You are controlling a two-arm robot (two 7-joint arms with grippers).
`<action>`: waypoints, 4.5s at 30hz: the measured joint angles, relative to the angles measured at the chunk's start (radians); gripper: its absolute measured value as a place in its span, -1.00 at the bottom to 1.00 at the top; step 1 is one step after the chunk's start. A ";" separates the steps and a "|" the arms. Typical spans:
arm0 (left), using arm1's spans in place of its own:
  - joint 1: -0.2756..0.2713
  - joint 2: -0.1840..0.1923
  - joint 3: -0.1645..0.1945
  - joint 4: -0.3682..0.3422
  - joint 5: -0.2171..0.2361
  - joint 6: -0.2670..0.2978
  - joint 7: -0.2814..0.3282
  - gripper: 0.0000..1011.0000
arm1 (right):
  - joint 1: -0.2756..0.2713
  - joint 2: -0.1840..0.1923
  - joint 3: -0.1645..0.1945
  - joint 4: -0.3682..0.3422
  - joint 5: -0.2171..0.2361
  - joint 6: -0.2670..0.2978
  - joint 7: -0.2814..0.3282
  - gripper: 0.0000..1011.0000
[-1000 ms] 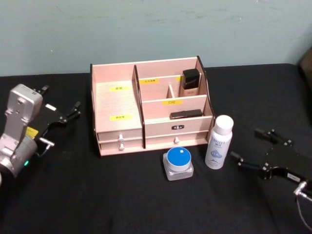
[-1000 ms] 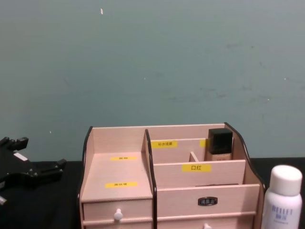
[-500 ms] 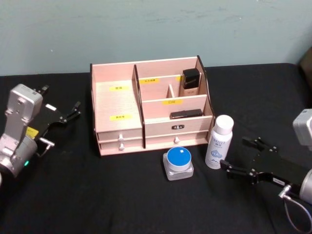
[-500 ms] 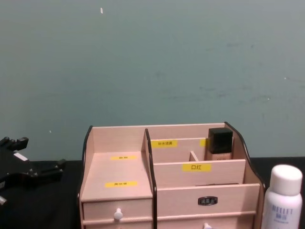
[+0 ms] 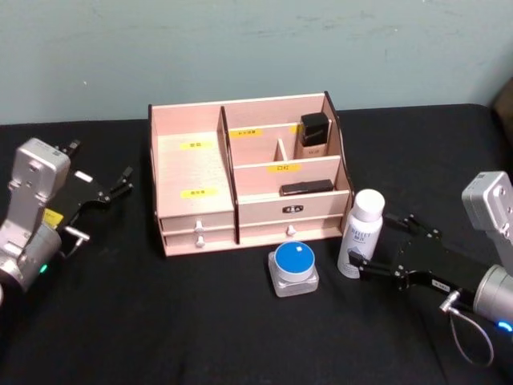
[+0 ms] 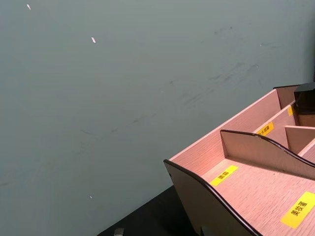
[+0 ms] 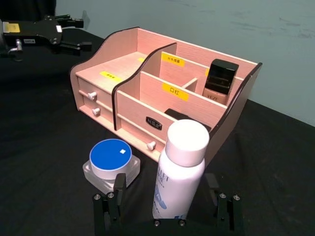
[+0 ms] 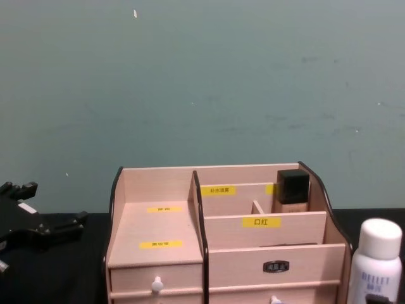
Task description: Pick up the facial cleanser and watermelon frost from the table and place them into the tiered storage box.
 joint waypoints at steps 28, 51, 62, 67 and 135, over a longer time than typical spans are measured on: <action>0.000 0.000 0.000 0.000 0.000 0.000 0.000 1.00 | 0.117 -0.099 -0.043 0.137 -0.050 -0.035 0.036 0.98; 0.000 0.000 0.000 0.000 0.000 0.000 0.000 1.00 | 0.124 -0.104 -0.046 0.144 -0.056 -0.036 0.035 0.80; 0.000 0.000 0.000 0.000 0.000 0.000 0.000 1.00 | 0.123 -0.103 -0.045 0.142 -0.055 -0.035 0.035 0.21; 0.000 0.000 0.000 0.000 0.000 0.000 0.000 1.00 | 0.122 -0.103 -0.045 0.142 -0.055 -0.035 0.035 0.17; 0.000 0.000 0.000 0.000 0.000 0.000 0.000 1.00 | 0.572 -0.364 -0.218 0.348 -0.132 -0.002 0.003 0.17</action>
